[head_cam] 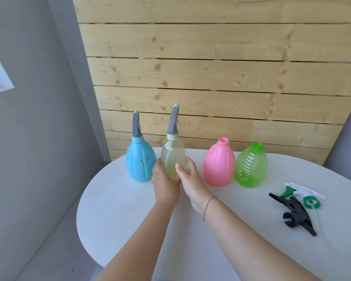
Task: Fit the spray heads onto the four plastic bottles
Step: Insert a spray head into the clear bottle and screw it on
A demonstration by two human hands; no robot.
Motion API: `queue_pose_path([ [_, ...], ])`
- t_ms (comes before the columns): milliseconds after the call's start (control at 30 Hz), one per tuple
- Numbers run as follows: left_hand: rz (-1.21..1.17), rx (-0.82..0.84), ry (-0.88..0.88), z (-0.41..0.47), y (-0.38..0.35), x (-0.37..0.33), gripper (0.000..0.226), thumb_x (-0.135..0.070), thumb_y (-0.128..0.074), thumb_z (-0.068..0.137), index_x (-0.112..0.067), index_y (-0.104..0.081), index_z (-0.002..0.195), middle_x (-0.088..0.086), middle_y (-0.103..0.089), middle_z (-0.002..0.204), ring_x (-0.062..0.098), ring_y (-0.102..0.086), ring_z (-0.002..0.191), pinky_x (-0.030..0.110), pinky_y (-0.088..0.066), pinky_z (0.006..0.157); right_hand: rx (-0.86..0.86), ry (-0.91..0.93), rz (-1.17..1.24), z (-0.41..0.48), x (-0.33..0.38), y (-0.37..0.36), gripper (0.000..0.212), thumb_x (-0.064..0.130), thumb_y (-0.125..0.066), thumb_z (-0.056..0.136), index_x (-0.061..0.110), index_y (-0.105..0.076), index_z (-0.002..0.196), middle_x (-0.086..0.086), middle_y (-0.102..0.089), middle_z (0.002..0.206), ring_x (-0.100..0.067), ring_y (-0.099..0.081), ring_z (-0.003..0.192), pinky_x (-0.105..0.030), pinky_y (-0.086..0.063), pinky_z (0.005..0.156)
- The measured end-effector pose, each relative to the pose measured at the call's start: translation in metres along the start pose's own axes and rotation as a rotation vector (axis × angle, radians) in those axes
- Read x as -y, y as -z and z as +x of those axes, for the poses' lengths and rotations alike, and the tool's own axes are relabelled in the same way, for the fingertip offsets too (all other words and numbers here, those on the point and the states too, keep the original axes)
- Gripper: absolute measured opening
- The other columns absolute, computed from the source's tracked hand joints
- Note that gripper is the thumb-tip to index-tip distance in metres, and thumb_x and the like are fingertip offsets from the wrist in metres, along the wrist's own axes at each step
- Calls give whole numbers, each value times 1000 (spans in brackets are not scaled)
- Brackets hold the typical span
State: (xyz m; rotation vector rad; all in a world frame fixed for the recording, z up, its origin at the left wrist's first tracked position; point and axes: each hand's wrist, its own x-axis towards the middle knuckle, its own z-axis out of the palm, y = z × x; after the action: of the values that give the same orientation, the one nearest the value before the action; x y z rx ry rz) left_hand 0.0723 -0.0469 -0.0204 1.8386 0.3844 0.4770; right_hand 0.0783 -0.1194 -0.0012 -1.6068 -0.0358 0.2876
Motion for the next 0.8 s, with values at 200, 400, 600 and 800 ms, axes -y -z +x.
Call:
queue_pose_path([
  [200, 41, -29, 14, 11, -11, 5, 61, -16, -71, 78, -18, -41, 131, 6, -50, 120, 27, -46, 116, 48, -38, 104, -21, -2, 15, 20, -6, 1, 62, 39, -49, 94, 31, -19, 149, 1, -41, 147, -6, -42, 111, -23, -31, 92],
  [400, 24, 7, 69, 7, -12, 10, 66, -13, -70, 79, -2, -35, 134, 18, -45, 130, 34, -42, 126, 49, -40, 104, -36, -35, -5, 17, -7, 1, 65, 39, -49, 94, 28, -17, 150, -4, -45, 142, -10, -43, 107, -23, -31, 90],
  [600, -3, -12, 180, -8, -7, 1, 64, -14, -70, 78, 1, -36, 131, 19, -44, 134, 35, -44, 126, 49, -40, 105, -45, -99, -27, -6, -2, 4, 37, 39, -49, 93, 14, -43, 120, 5, -54, 114, -13, -49, 101, -25, -35, 85],
  [800, 73, -144, 75, -45, 1, -27, 67, -8, -68, 80, -2, -33, 137, 14, -42, 125, 32, -45, 116, 36, -39, 97, 18, -88, -94, -51, 7, 49, 29, 28, -55, 92, 6, -65, 108, 2, -60, 96, -13, -55, 95, -34, -46, 98],
])
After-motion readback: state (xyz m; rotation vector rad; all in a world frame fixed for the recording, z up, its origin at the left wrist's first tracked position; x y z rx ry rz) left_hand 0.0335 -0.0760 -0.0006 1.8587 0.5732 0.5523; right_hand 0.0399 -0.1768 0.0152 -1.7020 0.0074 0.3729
